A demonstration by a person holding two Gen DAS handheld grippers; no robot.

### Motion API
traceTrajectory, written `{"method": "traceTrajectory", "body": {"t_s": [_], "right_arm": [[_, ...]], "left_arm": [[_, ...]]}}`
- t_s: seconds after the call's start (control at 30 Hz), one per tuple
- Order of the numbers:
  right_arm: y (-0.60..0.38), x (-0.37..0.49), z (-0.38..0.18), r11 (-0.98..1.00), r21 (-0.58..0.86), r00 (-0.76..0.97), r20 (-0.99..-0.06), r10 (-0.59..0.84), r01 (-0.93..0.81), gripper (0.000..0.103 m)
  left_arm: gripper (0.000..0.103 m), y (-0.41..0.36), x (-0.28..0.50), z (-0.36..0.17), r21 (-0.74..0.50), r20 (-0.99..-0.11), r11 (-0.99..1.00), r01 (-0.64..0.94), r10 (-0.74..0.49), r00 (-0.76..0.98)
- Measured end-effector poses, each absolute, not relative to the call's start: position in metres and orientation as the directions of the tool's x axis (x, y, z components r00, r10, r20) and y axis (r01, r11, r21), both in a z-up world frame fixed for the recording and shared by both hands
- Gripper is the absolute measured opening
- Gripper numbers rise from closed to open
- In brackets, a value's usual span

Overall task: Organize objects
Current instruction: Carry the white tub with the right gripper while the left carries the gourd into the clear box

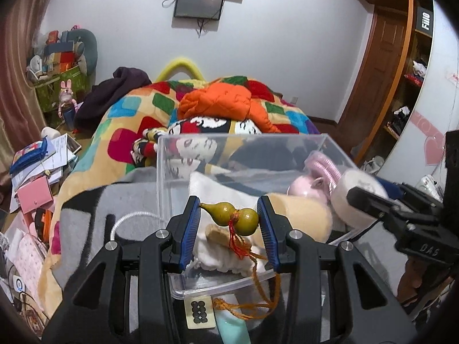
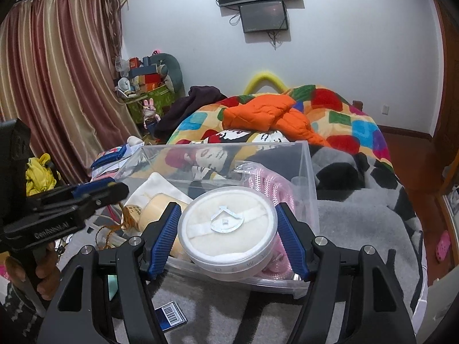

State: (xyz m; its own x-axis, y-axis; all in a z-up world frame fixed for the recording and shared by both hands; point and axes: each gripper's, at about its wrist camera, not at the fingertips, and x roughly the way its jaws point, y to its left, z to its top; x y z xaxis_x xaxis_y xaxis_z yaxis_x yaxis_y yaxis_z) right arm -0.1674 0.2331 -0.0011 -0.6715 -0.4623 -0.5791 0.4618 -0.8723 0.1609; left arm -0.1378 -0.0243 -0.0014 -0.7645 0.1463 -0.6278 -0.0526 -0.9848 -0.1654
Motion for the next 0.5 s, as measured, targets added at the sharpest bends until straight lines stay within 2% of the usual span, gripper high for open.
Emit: {"method": "traceTrajectory", "body": {"t_s": [0.43, 0.5], "right_arm": [[0.221, -0.177, -0.007, -0.878, 0.128, -0.678, -0.587, -0.442, 0.461, 0.064], [0.219, -0.18, -0.01, -0.881, 0.118, -0.678, -0.595, -0.432, 0.458, 0.065]], "left_arm": [[0.041, -0.016, -0.141, -0.013, -0.123, -0.654, -0.99, -0.07, 0.133, -0.744], [0.044, -0.016, -0.14, -0.013, -0.123, -0.654, -0.99, -0.075, 0.138, -0.744]]}}
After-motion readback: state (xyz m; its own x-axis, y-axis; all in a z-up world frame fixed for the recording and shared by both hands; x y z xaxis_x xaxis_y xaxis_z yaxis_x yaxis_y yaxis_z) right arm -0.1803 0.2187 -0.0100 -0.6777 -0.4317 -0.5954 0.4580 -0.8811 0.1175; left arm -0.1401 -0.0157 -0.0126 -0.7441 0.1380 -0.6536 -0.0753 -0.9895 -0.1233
